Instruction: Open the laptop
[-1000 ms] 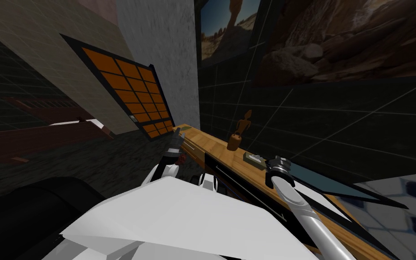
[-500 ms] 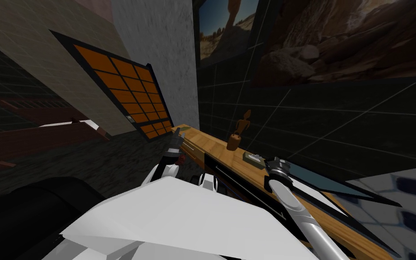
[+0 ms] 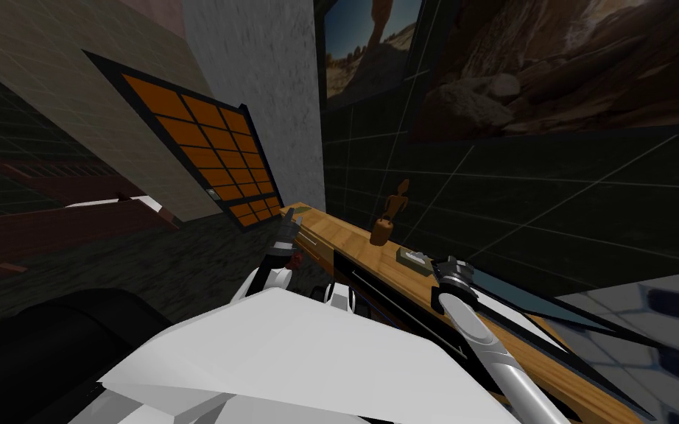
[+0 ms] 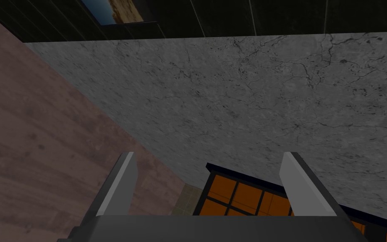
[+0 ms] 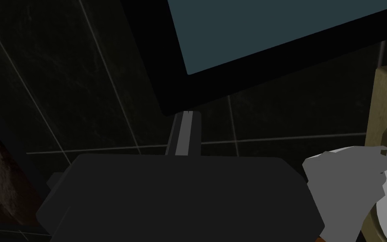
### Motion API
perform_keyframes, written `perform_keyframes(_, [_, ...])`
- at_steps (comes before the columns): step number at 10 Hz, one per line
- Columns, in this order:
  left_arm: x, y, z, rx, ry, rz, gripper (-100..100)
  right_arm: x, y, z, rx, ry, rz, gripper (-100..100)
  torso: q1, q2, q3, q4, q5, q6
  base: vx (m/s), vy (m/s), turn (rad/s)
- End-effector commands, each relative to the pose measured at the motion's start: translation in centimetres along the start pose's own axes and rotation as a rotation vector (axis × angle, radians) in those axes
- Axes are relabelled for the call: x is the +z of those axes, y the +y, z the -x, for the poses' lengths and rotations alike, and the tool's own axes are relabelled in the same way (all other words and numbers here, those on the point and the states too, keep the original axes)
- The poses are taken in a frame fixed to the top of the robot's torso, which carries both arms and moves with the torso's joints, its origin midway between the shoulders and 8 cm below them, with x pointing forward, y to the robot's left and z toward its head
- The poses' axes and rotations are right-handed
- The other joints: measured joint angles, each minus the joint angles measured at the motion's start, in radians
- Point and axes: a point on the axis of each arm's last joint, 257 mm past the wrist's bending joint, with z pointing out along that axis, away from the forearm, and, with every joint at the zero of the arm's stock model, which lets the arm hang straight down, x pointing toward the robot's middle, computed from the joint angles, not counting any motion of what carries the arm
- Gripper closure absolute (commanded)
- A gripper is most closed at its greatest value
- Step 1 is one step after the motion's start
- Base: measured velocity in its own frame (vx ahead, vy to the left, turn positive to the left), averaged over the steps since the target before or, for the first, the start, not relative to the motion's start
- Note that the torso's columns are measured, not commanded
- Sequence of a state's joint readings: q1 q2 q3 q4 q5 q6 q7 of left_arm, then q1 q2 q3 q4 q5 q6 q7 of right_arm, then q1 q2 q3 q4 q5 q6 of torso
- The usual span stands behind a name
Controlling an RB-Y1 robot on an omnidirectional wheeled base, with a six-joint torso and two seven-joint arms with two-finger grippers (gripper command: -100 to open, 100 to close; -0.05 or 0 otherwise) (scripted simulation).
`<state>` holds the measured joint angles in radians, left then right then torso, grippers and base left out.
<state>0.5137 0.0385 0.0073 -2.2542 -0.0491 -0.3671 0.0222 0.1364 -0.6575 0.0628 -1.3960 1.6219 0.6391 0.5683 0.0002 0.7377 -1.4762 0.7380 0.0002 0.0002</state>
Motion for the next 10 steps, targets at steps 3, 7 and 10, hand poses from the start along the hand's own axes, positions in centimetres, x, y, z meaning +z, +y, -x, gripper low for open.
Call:
perform_keyframes(3, [0.0, 0.0, 0.0, 0.0, 0.0, 0.0, 0, -0.3, 0.4, 1.3, 0.076, 0.001, -0.02, 100, -0.002, 0.001, 0.0, 0.001, 0.0, 0.002, 0.006, -0.009, -0.084])
perform_keyframes(7, [0.0, 0.0, 0.0, 0.0, 0.0, 0.0, 0, -0.3, -0.3, 2.8, 0.102, -0.027, -0.059, 100, 0.0, 0.001, 0.0, 0.0, 0.0, 0.0, 0.002, -0.015, -0.056])
perform_keyframes(10, [0.0, 0.0, 0.0, 0.0, 0.0, 0.0, 0, -0.3, -0.1, 4.4, 0.11, -0.04, -0.06, -100, 0.0, -0.001, 0.0, 0.0, 0.0, -0.001, -0.006, -0.011, -0.028])
